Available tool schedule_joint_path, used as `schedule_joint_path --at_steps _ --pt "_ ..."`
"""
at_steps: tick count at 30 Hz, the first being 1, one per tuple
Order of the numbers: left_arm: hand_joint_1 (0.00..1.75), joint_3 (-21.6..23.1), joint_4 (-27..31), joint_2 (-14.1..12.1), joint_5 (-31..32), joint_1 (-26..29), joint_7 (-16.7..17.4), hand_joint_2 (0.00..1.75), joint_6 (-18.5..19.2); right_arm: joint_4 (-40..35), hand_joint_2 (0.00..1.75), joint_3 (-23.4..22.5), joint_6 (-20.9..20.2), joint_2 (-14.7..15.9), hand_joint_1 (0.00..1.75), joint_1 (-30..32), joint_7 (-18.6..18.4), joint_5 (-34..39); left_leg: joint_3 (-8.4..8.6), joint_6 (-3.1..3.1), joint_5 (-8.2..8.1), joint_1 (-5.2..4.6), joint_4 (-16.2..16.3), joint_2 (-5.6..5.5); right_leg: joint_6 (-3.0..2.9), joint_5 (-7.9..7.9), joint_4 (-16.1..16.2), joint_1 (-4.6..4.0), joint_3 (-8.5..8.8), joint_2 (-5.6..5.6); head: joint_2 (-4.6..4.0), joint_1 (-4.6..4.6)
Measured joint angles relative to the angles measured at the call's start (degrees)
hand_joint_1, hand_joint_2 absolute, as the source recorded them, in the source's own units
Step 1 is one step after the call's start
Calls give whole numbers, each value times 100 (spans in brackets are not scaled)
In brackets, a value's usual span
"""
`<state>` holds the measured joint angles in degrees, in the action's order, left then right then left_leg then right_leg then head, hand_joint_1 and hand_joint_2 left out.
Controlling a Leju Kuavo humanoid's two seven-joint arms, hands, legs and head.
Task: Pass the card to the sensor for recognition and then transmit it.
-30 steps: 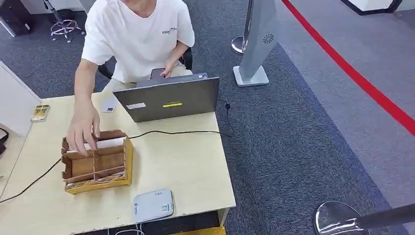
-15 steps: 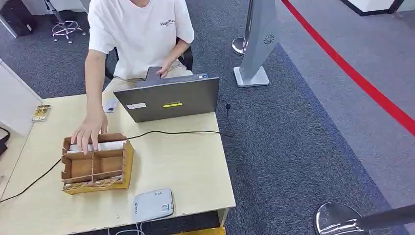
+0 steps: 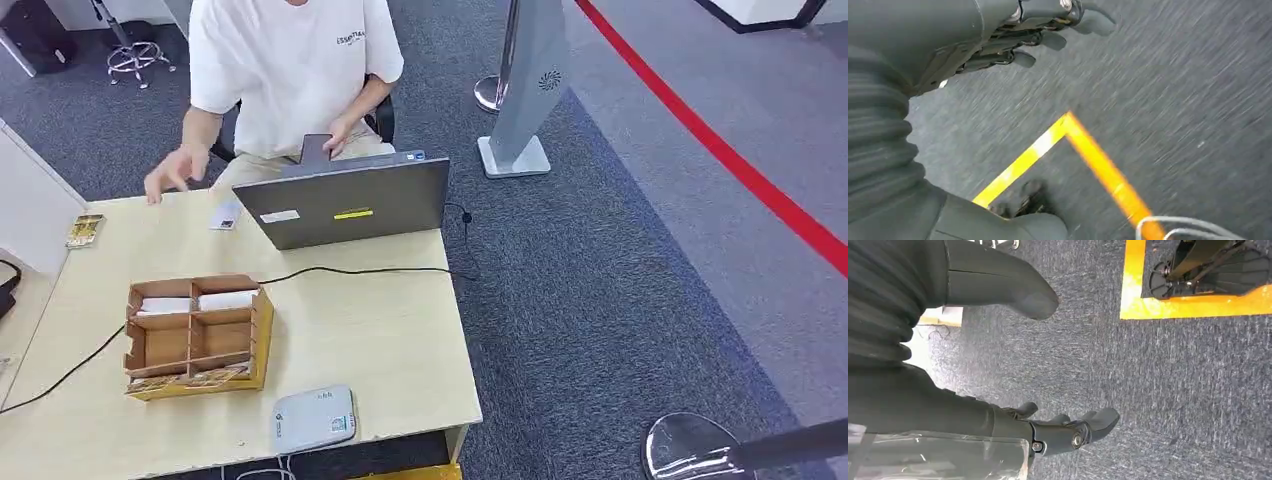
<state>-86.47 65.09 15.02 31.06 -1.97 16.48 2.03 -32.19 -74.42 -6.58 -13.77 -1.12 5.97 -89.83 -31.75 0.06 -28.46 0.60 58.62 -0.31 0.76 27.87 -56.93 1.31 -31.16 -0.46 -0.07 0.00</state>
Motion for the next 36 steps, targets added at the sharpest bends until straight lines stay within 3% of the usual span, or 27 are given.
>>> schedule_joint_path --at_steps 4,8,13,17,22,29,36 --pt "0 24 -514 92 406 -10 261 175 380 35 175 46 -6 -4 0 -7 -68 0 7 0 0 0 0 1 0 0 0 0 -2 -2 0 7" --pt "0 151 -1819 127 605 -89 -326 175 19 26 175 245 -37 -96 0 14 -175 0 4 2 2 0 0 1 0 0 -1 0 -1 -1 0 9" --pt "0 247 -2678 74 721 -153 -374 175 48 -50 175 387 -166 -177 0 51 -240 0 10 2 2 -2 1 4 0 -1 -1 1 0 -4 0 7" --pt "0 507 -3205 -28 1234 -152 -295 175 68 -332 175 489 -550 -323 0 118 -407 0 8 2 2 1 1 3 -1 -1 -2 -1 -1 -3 0 4" --pt "0 1023 -3567 -182 2038 -113 -326 175 98 -691 175 835 -693 -483 0 317 -678 66 7 2 2 2 1 3 -1 0 -2 -2 -1 -3 0 7" --pt "0 1484 -3938 -418 2571 -82 -208 175 339 -1181 175 1795 -745 -507 0 720 -1375 422 3 2 2 2 1 3 -1 1 -2 -2 -3 -3 0 7" --pt "0 1657 -4168 -514 2647 -82 -192 175 363 -1416 175 2289 -748 -514 0 889 -1473 527 5 2 2 2 1 4 -1 0 -2 -2 -2 -3 0 4"
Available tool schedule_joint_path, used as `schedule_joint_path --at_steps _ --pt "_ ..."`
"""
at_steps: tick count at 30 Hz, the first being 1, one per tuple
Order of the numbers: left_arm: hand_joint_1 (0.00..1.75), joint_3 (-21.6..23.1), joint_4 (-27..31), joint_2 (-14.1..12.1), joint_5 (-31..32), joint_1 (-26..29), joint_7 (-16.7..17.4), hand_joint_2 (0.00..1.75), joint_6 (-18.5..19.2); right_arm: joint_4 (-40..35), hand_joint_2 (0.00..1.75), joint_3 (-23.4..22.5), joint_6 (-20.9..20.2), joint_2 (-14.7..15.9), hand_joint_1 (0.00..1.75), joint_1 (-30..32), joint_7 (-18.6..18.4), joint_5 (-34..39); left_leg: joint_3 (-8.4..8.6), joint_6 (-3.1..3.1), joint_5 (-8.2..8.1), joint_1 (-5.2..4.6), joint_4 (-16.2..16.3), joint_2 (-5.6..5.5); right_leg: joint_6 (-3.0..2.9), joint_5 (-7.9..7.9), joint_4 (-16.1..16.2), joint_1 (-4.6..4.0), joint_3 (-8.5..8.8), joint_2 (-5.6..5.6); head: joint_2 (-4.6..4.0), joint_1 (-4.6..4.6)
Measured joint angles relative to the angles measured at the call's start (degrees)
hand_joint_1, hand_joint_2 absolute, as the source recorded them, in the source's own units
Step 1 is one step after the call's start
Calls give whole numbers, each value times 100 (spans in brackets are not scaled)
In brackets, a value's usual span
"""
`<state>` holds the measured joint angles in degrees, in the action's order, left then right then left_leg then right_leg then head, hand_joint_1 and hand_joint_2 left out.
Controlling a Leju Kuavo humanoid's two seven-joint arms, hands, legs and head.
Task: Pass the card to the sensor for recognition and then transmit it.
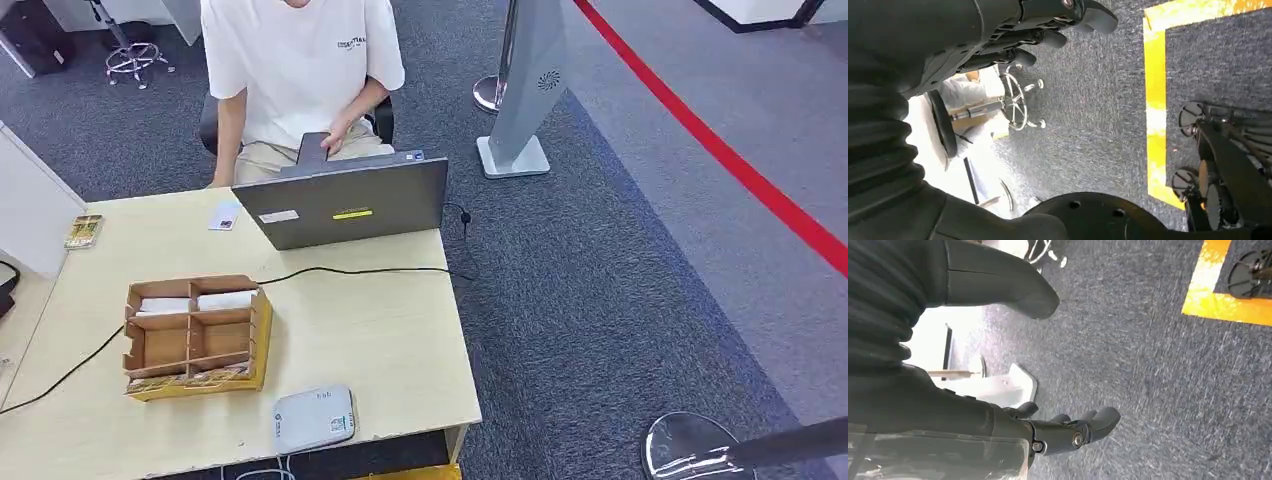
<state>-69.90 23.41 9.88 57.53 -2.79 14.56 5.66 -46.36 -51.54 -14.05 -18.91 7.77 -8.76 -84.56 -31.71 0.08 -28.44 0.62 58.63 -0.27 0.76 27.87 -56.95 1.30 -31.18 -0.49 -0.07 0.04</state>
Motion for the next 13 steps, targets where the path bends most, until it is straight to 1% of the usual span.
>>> schedule_joint_path --at_steps 10,11,13 --pt "0 83 -85 -55 7 0 0 175 2 -98 175 179 0 -9 0 75 -4 2 0 0 0 1 0 0 -1 0 -1 -1 0 0 0 2" --pt "0 90 -94 -57 28 1 7 175 18 -100 0 197 -2 -9 0 81 -18 31 0 0 0 1 0 0 0 0 -1 -1 0 0 0 0" --pt "0 133 -111 -77 184 3 35 175 48 -107 0 251 -18 -11 0 98 -66 171 -1 0 0 1 0 0 0 0 -1 -1 0 0 0 0"
